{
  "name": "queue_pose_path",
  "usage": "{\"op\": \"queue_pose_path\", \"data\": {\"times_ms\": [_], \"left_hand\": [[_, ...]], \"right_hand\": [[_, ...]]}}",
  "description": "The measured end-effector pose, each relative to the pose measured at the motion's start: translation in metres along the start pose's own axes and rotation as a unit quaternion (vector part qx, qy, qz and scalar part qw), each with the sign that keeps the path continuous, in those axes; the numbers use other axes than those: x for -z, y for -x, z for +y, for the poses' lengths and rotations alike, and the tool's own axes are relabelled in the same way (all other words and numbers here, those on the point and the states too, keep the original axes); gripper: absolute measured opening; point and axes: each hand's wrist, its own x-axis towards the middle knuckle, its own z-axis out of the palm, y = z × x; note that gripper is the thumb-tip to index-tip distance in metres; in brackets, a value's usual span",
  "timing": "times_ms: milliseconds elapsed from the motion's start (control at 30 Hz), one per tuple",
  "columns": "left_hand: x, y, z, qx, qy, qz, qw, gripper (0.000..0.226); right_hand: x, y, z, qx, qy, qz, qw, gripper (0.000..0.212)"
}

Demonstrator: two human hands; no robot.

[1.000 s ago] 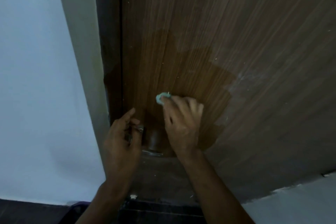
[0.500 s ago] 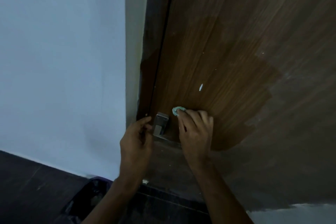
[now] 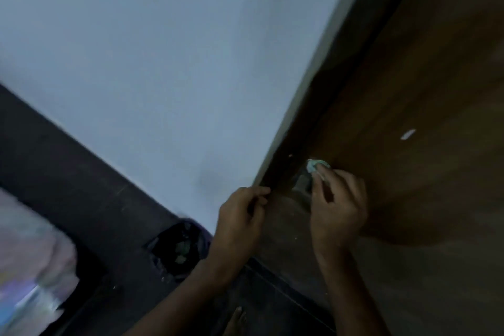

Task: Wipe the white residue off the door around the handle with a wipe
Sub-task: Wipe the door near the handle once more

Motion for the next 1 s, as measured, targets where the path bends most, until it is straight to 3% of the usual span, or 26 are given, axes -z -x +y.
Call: {"op": "queue_pose_path", "data": {"times_ms": [133,267,433,533,767,933,1000], "left_hand": [[0.02,0.02,-0.018,0.053,-0.002,0.014,0.999,0.027],[0.046,0.043,-0.06,0.168,0.023,0.039,0.985,0.035],[0.095,0.069,-0.125,0.265,-0.043,0.1,0.958,0.029],[0.122,0.086,-0.156,0.324,-0.062,0.128,0.935,0.036],[0.16,0.1,-0.183,0.374,-0.038,0.153,0.914,0.04],[0.178,0.097,-0.196,0.412,-0.013,0.105,0.905,0.036],[0.185,0.097,-0.205,0.418,-0.013,0.096,0.903,0.035]], "right_hand": [[-0.017,0.026,-0.035,-0.033,-0.117,-0.067,0.99,0.014],[-0.049,0.073,-0.07,-0.092,-0.188,-0.219,0.953,0.016],[-0.094,0.138,-0.094,-0.057,-0.153,-0.394,0.904,0.014],[-0.123,0.164,-0.101,-0.096,-0.124,-0.471,0.868,0.011],[-0.176,0.205,-0.111,-0.158,-0.076,-0.551,0.816,0.013],[-0.193,0.224,-0.102,-0.147,-0.042,-0.59,0.792,0.024],[-0.198,0.231,-0.099,-0.193,-0.028,-0.592,0.782,0.025]]}}
